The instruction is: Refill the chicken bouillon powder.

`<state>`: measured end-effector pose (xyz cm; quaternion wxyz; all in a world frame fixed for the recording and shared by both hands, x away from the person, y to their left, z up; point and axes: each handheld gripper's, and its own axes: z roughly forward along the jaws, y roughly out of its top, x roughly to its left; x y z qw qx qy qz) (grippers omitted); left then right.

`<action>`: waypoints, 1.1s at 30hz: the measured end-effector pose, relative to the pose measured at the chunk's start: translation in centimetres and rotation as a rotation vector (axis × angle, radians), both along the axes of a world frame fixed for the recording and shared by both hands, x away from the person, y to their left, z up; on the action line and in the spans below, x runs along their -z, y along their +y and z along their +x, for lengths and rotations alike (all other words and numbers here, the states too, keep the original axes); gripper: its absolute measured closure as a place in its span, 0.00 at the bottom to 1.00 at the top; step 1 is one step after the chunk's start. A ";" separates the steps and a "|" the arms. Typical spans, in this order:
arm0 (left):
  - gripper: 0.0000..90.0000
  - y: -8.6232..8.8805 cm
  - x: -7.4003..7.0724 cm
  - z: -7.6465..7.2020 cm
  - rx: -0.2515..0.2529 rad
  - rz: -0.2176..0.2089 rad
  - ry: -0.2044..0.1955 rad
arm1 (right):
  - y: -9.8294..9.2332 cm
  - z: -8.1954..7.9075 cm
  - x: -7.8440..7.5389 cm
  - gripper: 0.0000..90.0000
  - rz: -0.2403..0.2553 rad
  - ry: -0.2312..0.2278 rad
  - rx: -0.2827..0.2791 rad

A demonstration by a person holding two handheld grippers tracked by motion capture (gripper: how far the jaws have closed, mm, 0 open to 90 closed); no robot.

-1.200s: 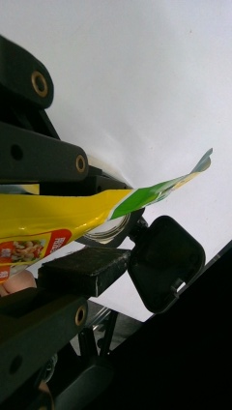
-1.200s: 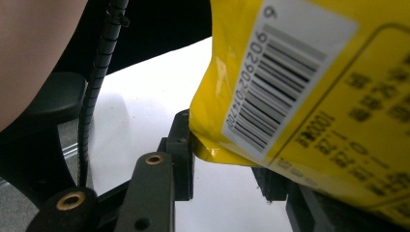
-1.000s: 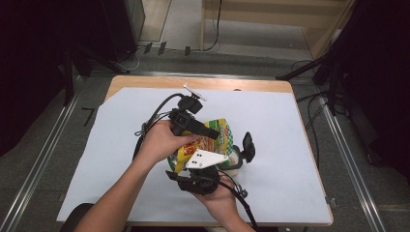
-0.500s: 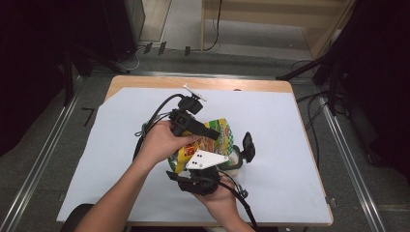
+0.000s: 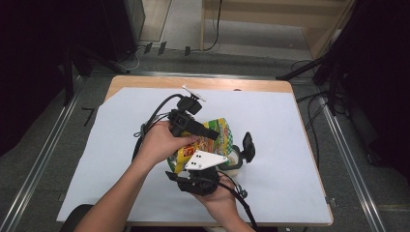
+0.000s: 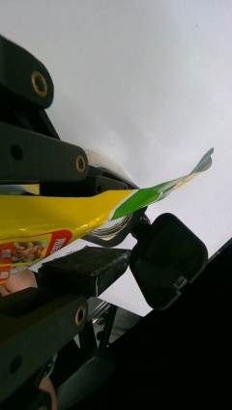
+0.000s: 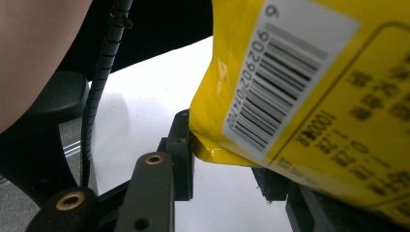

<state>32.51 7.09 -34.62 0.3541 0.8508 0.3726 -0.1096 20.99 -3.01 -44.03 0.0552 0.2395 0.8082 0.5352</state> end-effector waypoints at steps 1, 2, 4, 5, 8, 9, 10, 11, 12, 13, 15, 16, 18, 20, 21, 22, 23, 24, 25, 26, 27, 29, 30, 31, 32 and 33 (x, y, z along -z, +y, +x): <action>0.76 0.0 0.0 0.0 -0.001 -0.001 -0.001 | 0.0 0.0 0.0 0.73 -0.001 0.000 -0.001; 0.76 0.0 0.0 0.0 0.002 0.001 -0.002 | 0.0 0.0 0.0 0.73 -0.003 0.000 -0.001; 0.77 0.0 0.0 0.0 0.003 0.000 -0.001 | 0.0 0.0 0.0 0.73 -0.007 -0.004 0.002; 0.77 0.1 0.0 0.0 0.004 -0.001 -0.002 | 0.0 -0.1 0.0 0.73 -0.007 -0.004 0.002; 0.77 0.1 0.0 0.0 0.003 -0.001 -0.002 | 0.0 0.0 0.0 0.73 -0.010 -0.008 0.004; 0.77 0.1 0.0 0.0 0.003 -0.001 -0.002 | 0.0 0.0 0.0 0.73 -0.011 -0.009 0.004; 0.77 0.1 0.0 0.0 0.004 -0.001 -0.004 | 0.0 0.0 0.0 0.73 -0.012 -0.010 0.004; 0.77 0.1 -0.1 0.0 0.005 -0.001 -0.005 | 0.0 0.0 0.0 0.73 -0.011 -0.008 0.004; 0.77 0.0 -0.1 -0.1 0.004 -0.003 -0.007 | 0.0 0.0 0.0 0.73 -0.011 -0.009 0.004; 0.77 0.0 -0.1 -0.1 0.003 -0.001 -0.011 | 0.0 -0.1 0.0 0.73 -0.011 -0.012 0.003; 0.77 0.0 -0.2 -0.2 0.006 0.004 -0.014 | 0.0 -0.1 0.0 0.73 -0.010 -0.014 0.003; 0.77 0.0 -0.2 -0.2 0.005 0.005 -0.013 | 0.0 -0.1 0.0 0.73 -0.010 -0.014 0.002; 0.77 -0.1 -0.1 -0.1 0.008 0.008 -0.009 | 0.0 -0.1 0.0 0.73 -0.010 -0.011 0.002; 0.77 -0.1 0.0 -0.1 0.008 0.006 -0.008 | -0.1 -0.1 0.0 0.73 -0.013 -0.012 0.001; 0.77 -0.1 0.0 -0.1 0.009 0.005 -0.009 | -0.1 -0.1 0.0 0.73 -0.013 -0.012 0.001; 0.77 -0.1 0.0 -0.1 0.011 0.006 -0.009 | -0.1 -0.1 0.0 0.73 -0.014 -0.012 0.002; 0.77 -0.2 0.0 -0.1 0.010 0.005 -0.009 | -0.1 -0.1 0.0 0.73 -0.015 -0.012 0.002; 0.77 -0.2 0.0 -0.1 0.008 0.003 -0.008 | -0.2 -0.1 0.0 0.73 -0.016 -0.012 0.004; 0.77 -0.2 0.0 -0.1 0.009 0.002 -0.008 | -0.2 -0.1 0.0 0.73 -0.015 -0.009 0.003; 0.77 -0.2 0.0 -0.1 0.009 0.002 -0.008 | -0.2 -0.1 0.0 0.73 -0.016 -0.009 0.003; 0.77 -0.2 0.0 -0.1 0.009 0.002 -0.009 | -0.2 -0.1 0.0 0.73 -0.017 -0.009 0.003; 0.77 -0.2 0.0 -0.2 0.009 0.002 -0.010 | -0.2 -0.1 0.1 0.73 -0.016 -0.011 0.003; 0.77 -0.2 0.0 -0.2 0.010 0.003 -0.010 | -0.2 -0.1 0.1 0.73 -0.016 -0.011 0.003; 0.77 -0.2 0.0 -0.2 0.011 0.003 -0.011 | -0.2 -0.1 0.1 0.73 -0.016 -0.011 0.004; 0.77 -0.3 0.0 -0.2 0.012 0.003 -0.012 | -0.2 -0.1 0.0 0.73 -0.016 -0.011 0.005; 0.77 -0.3 0.0 -0.2 0.013 0.002 -0.014 | -0.2 -0.1 0.1 0.73 -0.016 -0.012 0.006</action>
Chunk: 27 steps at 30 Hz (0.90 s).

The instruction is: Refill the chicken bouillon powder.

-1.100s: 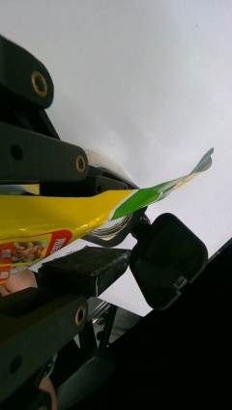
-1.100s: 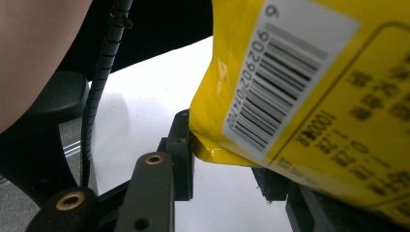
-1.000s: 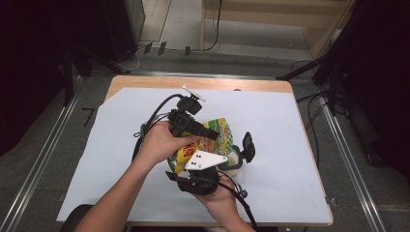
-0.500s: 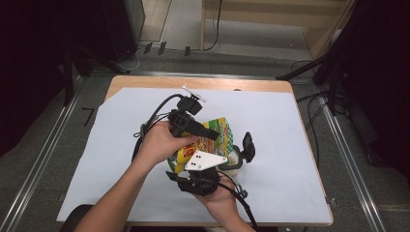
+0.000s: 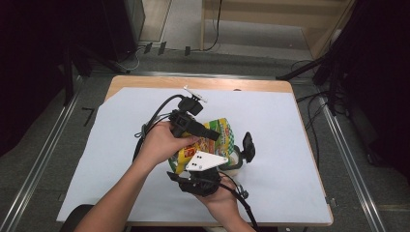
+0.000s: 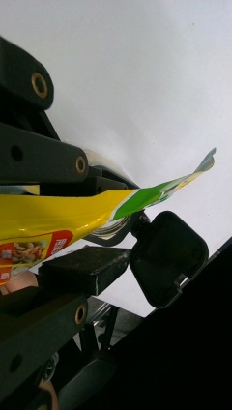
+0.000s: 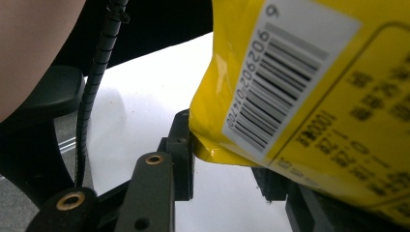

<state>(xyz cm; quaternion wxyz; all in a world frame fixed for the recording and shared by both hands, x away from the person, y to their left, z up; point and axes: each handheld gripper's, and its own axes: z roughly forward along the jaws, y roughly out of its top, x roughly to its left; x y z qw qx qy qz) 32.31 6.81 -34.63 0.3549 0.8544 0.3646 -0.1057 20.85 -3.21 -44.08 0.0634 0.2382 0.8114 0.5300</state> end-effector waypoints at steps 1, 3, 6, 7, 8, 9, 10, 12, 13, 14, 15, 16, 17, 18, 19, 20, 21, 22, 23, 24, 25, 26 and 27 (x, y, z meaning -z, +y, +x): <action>0.77 0.0 0.0 0.0 0.000 0.001 -0.001 | 0.0 0.0 0.0 0.73 0.000 -0.001 0.000; 0.77 0.0 0.0 0.0 0.000 0.001 -0.001 | 0.0 0.0 0.0 0.73 0.001 0.000 0.000; 0.77 0.0 0.0 0.0 -0.002 0.003 0.000 | 0.0 0.0 0.0 0.73 0.003 -0.001 0.000; 0.77 0.0 0.0 0.0 -0.001 0.004 0.000 | 0.1 0.0 0.0 0.73 0.003 -0.002 0.001; 0.76 0.0 0.0 0.0 -0.003 0.005 -0.001 | 0.1 0.0 0.1 0.73 0.004 -0.002 0.000; 0.76 0.0 0.0 0.0 -0.003 0.005 0.000 | 0.1 0.0 0.1 0.73 0.005 -0.002 0.000; 0.76 0.0 0.0 0.0 0.000 0.010 -0.004 | 0.1 0.0 0.1 0.73 0.006 0.003 -0.001; 0.76 -0.1 0.0 -0.1 0.002 0.010 -0.004 | 0.1 0.0 0.2 0.73 0.008 0.003 0.001; 0.76 -0.1 0.0 -0.1 0.004 0.011 -0.006 | 0.1 -0.1 0.2 0.73 0.009 -0.001 0.004; 0.76 -0.1 0.0 -0.2 0.003 0.012 -0.008 | 0.1 -0.1 0.2 0.73 0.011 0.001 0.005; 0.76 -0.1 0.0 -0.1 0.004 0.012 -0.006 | 0.1 -0.1 0.2 0.73 0.012 0.000 0.007; 0.76 -0.1 0.0 -0.1 0.003 0.009 -0.002 | 0.1 -0.1 0.2 0.73 0.012 0.000 0.007; 0.76 -0.1 0.1 0.0 0.005 0.010 0.003 | 0.1 -0.1 0.2 0.73 0.012 0.002 0.006; 0.76 0.0 0.1 0.1 0.004 0.009 0.008 | 0.1 -0.1 0.2 0.73 0.010 0.002 0.005; 0.76 0.0 0.1 0.1 0.002 0.004 0.010 | 0.0 0.0 0.1 0.73 0.009 0.003 0.001; 0.76 0.1 0.1 0.1 0.002 -0.002 0.010 | 0.0 0.0 0.0 0.73 0.004 0.007 -0.003; 0.76 0.1 0.0 0.1 -0.002 -0.008 0.008 | -0.1 0.0 -0.1 0.73 -0.005 0.003 -0.005; 0.76 0.1 -0.1 0.1 0.000 -0.011 0.008 | -0.1 0.0 -0.2 0.73 -0.008 -0.003 -0.005; 0.76 0.1 -0.1 0.1 0.001 -0.007 0.008 | -0.2 0.0 -0.3 0.73 -0.011 -0.003 -0.008; 0.76 0.0 0.0 0.1 0.000 -0.003 0.012 | -0.2 0.0 -0.3 0.73 -0.009 0.000 -0.009; 0.76 0.1 0.1 0.1 0.003 0.004 0.014 | -0.1 0.0 -0.2 0.73 -0.005 0.008 -0.010; 0.76 0.1 0.2 0.2 0.002 0.006 0.016 | -0.1 0.0 -0.1 0.73 -0.004 0.011 -0.012; 0.76 0.1 0.4 0.3 0.000 0.009 0.024 | -0.1 0.0 -0.1 0.73 -0.002 0.018 -0.011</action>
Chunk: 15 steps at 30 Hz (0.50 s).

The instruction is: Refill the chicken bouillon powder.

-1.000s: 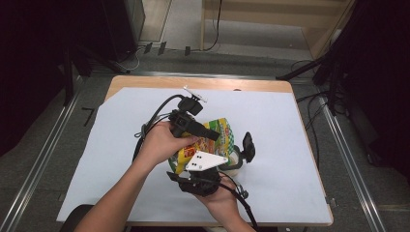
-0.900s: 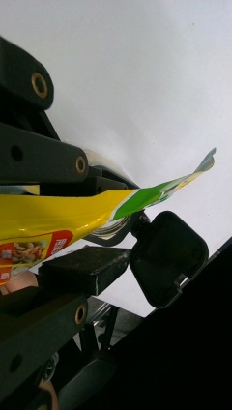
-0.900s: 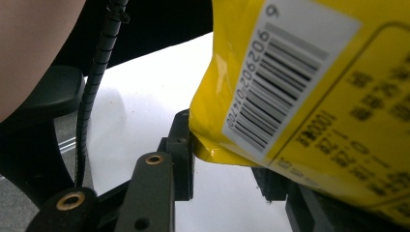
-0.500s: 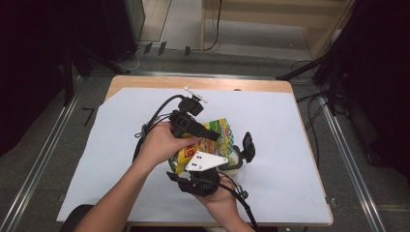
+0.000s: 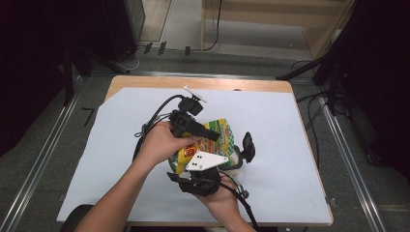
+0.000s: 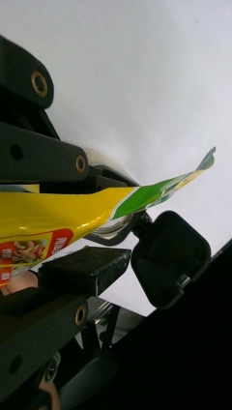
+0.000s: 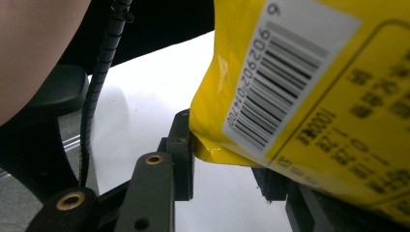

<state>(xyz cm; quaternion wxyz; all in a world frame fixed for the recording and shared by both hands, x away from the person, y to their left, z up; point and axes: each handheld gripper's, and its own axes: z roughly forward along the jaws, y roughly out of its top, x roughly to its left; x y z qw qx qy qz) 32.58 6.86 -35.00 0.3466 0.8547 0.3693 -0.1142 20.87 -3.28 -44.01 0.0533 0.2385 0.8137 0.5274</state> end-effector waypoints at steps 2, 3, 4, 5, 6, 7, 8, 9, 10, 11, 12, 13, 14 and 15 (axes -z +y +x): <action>0.76 0.1 0.1 0.1 0.002 -0.005 0.005 | 0.0 0.0 0.2 0.73 -0.006 0.002 0.003; 0.76 0.0 0.1 0.1 -0.001 -0.008 0.005 | 0.0 0.0 0.1 0.73 -0.004 0.004 0.002; 0.76 0.0 0.0 0.0 0.001 -0.007 0.001 | 0.0 0.0 0.1 0.73 -0.005 0.002 0.001; 0.76 0.0 0.0 0.0 0.000 -0.004 0.000 | 0.0 0.0 0.1 0.73 -0.004 -0.002 0.003; 0.76 0.0 0.0 0.0 0.001 -0.004 0.000 | 0.0 0.0 0.1 0.73 -0.004 -0.003 0.003; 0.76 0.0 0.0 0.0 0.001 -0.004 0.000 | 0.0 0.0 0.1 0.73 -0.003 -0.004 0.004; 0.76 -0.1 0.0 -0.1 0.000 -0.005 -0.002 | 0.0 0.0 0.2 0.73 -0.002 0.000 0.003; 0.76 -0.1 0.0 -0.1 0.000 -0.004 -0.005 | 0.0 0.0 0.2 0.73 -0.001 -0.002 0.003; 0.76 -0.1 0.0 -0.1 0.000 -0.003 -0.006 | 0.0 0.0 0.2 0.73 -0.001 -0.005 0.006; 0.76 -0.1 0.0 -0.1 0.002 -0.003 -0.007 | 0.0 0.0 0.2 0.73 0.001 -0.006 0.008; 0.76 -0.1 0.0 -0.1 0.003 -0.003 -0.007 | 0.0 -0.1 0.2 0.73 0.004 -0.006 0.010; 0.76 -0.1 0.0 -0.1 0.004 -0.003 -0.008 | 0.0 -0.1 0.2 0.73 0.004 -0.006 0.012; 0.76 -0.1 0.0 -0.1 0.005 -0.004 -0.009 | 0.0 -0.1 0.3 0.73 0.005 -0.006 0.015; 0.76 -0.1 0.0 -0.1 0.004 -0.004 -0.009 | 0.0 -0.1 0.3 0.73 0.006 -0.007 0.016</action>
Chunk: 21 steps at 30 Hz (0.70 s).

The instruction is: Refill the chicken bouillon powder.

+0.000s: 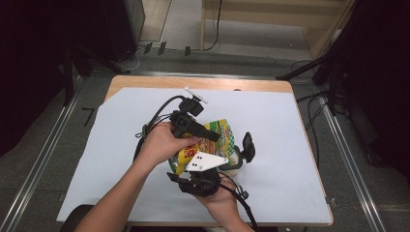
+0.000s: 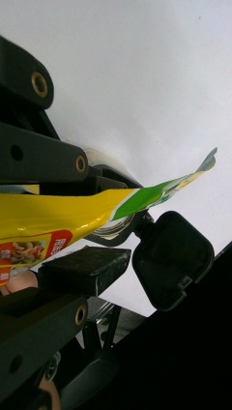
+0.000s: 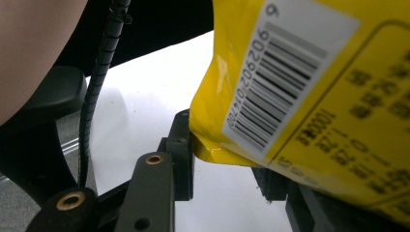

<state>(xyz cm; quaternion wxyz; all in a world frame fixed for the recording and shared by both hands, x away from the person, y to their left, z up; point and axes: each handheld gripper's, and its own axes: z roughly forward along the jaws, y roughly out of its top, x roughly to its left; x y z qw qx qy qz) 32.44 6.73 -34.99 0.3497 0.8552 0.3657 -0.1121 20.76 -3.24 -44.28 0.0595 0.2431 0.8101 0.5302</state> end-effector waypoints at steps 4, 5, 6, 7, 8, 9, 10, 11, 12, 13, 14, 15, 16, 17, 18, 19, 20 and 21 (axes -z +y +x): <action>0.76 0.0 0.0 0.1 -0.001 -0.004 0.007 | 0.0 0.0 0.0 0.73 -0.001 0.001 -0.001; 0.76 0.0 -0.1 0.0 -0.003 -0.006 0.001 | 0.0 0.0 0.0 0.73 -0.001 0.000 -0.001; 0.76 0.0 -0.2 0.0 -0.004 -0.005 -0.002 | -0.1 0.0 -0.1 0.73 0.001 -0.002 -0.003; 0.76 0.0 -0.3 -0.1 -0.001 -0.001 -0.007 | -0.1 0.0 -0.1 0.73 0.005 -0.001 -0.002; 0.76 -0.1 -0.3 -0.2 -0.007 0.001 -0.011 | 0.0 0.0 -0.2 0.73 0.009 -0.002 -0.002; 0.76 -0.1 -0.4 -0.3 -0.007 0.001 -0.013 | 0.0 -0.1 -0.2 0.73 0.014 -0.002 -0.001; 0.76 -0.1 -0.4 -0.3 -0.004 0.006 -0.015 | 0.0 -0.1 -0.2 0.73 0.017 0.000 0.000; 0.76 -0.1 -0.4 -0.3 -0.003 0.005 -0.016 | 0.1 -0.1 -0.2 0.73 0.019 0.002 0.000; 0.76 -0.1 -0.5 -0.3 -0.004 0.006 -0.018 | 0.1 -0.1 -0.2 0.73 0.020 0.002 0.001; 0.76 -0.1 -0.5 -0.4 -0.005 0.007 -0.021 | 0.1 -0.2 -0.2 0.73 0.021 0.002 0.000; 0.76 -0.1 -0.6 -0.5 -0.003 0.003 -0.023 | 0.0 -0.2 -0.2 0.73 0.022 0.000 0.001; 0.76 -0.2 -0.7 -0.5 -0.004 0.002 -0.027 | 0.0 -0.2 -0.3 0.73 0.023 -0.007 0.004; 0.76 -0.2 -0.7 -0.6 -0.005 0.003 -0.028 | 0.0 -0.3 -0.3 0.73 0.024 -0.007 0.004; 0.76 -0.2 -0.7 -0.6 -0.005 0.007 -0.030 | 0.0 -0.3 -0.3 0.73 0.026 -0.008 0.004; 0.76 -0.3 -0.7 -0.6 -0.004 0.012 -0.034 | 0.0 -0.3 -0.3 0.73 0.028 -0.005 0.004; 0.76 -0.3 -0.6 -0.7 -0.002 0.016 -0.037 | 0.1 -0.2 -0.2 0.73 0.031 0.000 0.005; 0.76 -0.4 -0.6 -0.7 0.001 0.016 -0.041 | 0.1 -0.2 -0.1 0.73 0.030 0.004 0.006; 0.76 -0.4 -0.7 -0.8 0.001 0.016 -0.042 | 0.1 -0.3 0.0 0.74 0.027 0.000 0.007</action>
